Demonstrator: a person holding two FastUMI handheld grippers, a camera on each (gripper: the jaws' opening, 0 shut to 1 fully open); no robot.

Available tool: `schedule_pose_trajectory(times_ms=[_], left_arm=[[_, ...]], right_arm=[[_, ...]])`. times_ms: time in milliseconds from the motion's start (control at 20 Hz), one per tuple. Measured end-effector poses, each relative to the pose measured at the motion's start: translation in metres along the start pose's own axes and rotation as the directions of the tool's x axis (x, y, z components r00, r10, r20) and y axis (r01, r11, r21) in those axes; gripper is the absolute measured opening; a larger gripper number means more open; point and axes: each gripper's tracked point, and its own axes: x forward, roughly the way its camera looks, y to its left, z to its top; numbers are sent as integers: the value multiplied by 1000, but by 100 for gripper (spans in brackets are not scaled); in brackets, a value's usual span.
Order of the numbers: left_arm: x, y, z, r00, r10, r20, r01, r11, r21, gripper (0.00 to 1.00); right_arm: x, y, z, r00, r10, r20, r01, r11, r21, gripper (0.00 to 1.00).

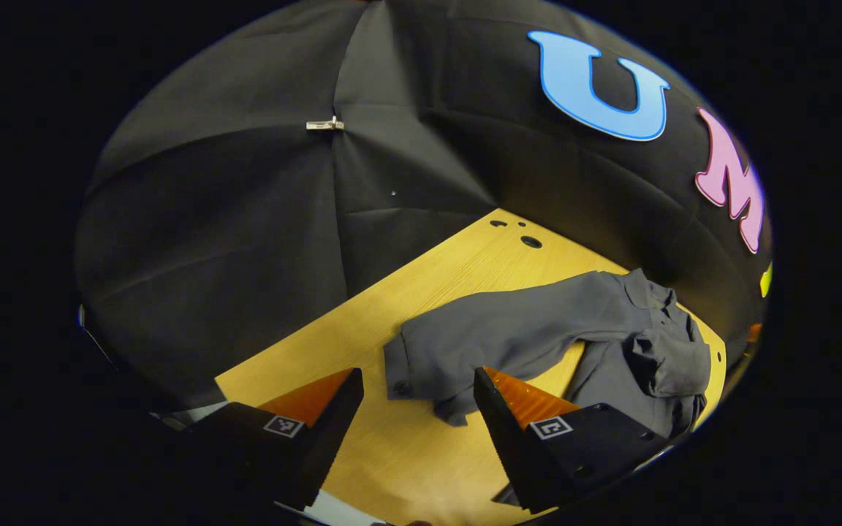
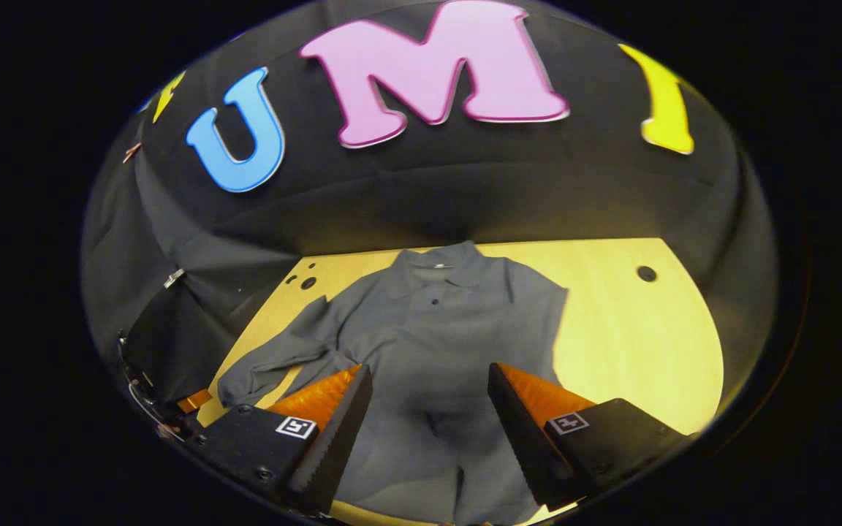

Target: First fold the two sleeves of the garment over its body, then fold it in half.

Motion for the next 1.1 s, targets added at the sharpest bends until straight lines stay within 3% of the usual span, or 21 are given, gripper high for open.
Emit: schedule_pose_trajectory(times_ms=[300, 500, 850, 950, 1100], left_arm=[[56, 3, -2, 999, 8, -42, -6, 998, 59, 96], [82, -1, -5, 997, 17, -72, -10, 995, 98, 96], [94, -15, -16, 990, 24, -139, 2, 984, 180, 98], [96, -27, -19, 985, -3, -171, 42, 973, 225, 86], [100, -45, -21, 978, -32, -205, 90, 956, 281, 47]], right_arm=[[-75, -24, -45, 994, -111, -3, 111, 990, 84, 98], [-97, -18, -65, 993, -114, -22, 116, 987, 115, 99], [-90, -14, -89, 995, -80, -68, 90, 982, 168, 99], [-81, -11, -87, 996, -52, -72, 64, 983, 171, 99], [-69, -9, -81, 997, -18, -69, 28, 989, 148, 99]])
